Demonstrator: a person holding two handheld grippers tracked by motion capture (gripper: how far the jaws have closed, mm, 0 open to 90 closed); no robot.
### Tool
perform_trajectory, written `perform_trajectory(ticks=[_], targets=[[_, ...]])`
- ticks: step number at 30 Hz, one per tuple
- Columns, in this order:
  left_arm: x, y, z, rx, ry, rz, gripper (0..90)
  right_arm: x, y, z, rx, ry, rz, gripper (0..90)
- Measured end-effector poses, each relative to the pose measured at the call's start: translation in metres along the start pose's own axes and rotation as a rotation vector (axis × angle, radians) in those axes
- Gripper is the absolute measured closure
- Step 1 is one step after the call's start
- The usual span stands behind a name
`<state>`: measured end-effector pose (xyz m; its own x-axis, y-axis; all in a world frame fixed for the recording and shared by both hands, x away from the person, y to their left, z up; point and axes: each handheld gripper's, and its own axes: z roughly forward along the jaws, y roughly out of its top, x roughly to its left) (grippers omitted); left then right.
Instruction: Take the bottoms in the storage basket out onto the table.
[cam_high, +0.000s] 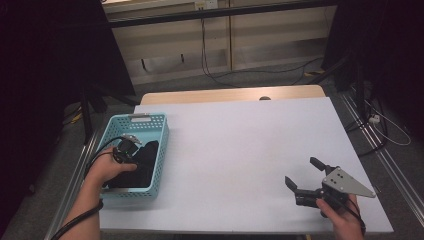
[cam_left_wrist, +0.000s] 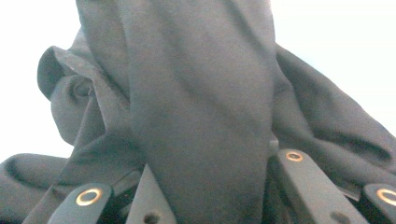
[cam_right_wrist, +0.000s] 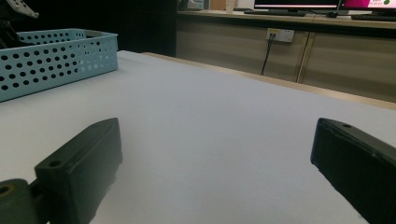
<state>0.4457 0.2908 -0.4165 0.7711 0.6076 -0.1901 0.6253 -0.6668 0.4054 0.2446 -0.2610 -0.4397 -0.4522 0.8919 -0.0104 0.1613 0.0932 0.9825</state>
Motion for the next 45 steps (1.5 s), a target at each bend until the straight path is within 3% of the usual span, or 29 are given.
perform_trajectory(ticks=[6, 13, 14, 19, 21, 31, 32, 39, 43, 44, 45], targets=[[0.001, 0.004, -0.014, -0.024, 0.02, -0.024, 72.0, -0.001, 0.0, 0.0, 0.002, -0.001, 0.002, 1.6], [-0.001, 0.019, -0.047, -0.116, 0.072, -0.031, 72.1, -0.001, 0.0, -0.001, -0.001, -0.002, 0.001, 1.6], [-0.002, 0.023, -0.058, -0.157, 0.082, -0.041, 72.1, -0.001, 0.0, -0.001, 0.0, -0.001, 0.003, 1.6], [-0.005, 0.031, -0.077, -0.195, 0.11, -0.024, 72.1, -0.001, 0.0, -0.001, -0.001, -0.003, 0.004, 1.6], [-0.006, 0.035, -0.088, -0.232, 0.112, -0.031, 72.1, -0.001, 0.0, 0.0, -0.001, -0.003, 0.004, 1.6], [-0.005, 0.041, -0.109, -0.278, 0.148, -0.047, 72.1, -0.001, 0.0, 0.0, -0.002, -0.003, 0.004, 1.5], [-0.005, 0.043, -0.117, -0.281, 0.173, -0.047, 72.1, -0.001, 0.0, 0.0, -0.001, -0.005, 0.003, 1.5], [-0.009, 0.054, -0.141, -0.321, 0.21, -0.033, 72.1, -0.001, 0.0, 0.0, -0.001, -0.002, 0.004, 1.5], [-0.015, 0.063, -0.153, -0.371, 0.219, -0.024, 72.1, -0.001, 0.0, 0.0, -0.001, -0.003, 0.003, 1.5], [-0.019, 0.069, -0.161, -0.423, 0.208, -0.021, 72.1, 0.0, 0.0, 0.0, -0.003, -0.003, 0.005, 1.5], [-0.019, 0.069, -0.161, -0.423, 0.208, -0.021, 72.1, 0.0, 0.0, 0.0, -0.003, -0.003, 0.005, 1.5]])
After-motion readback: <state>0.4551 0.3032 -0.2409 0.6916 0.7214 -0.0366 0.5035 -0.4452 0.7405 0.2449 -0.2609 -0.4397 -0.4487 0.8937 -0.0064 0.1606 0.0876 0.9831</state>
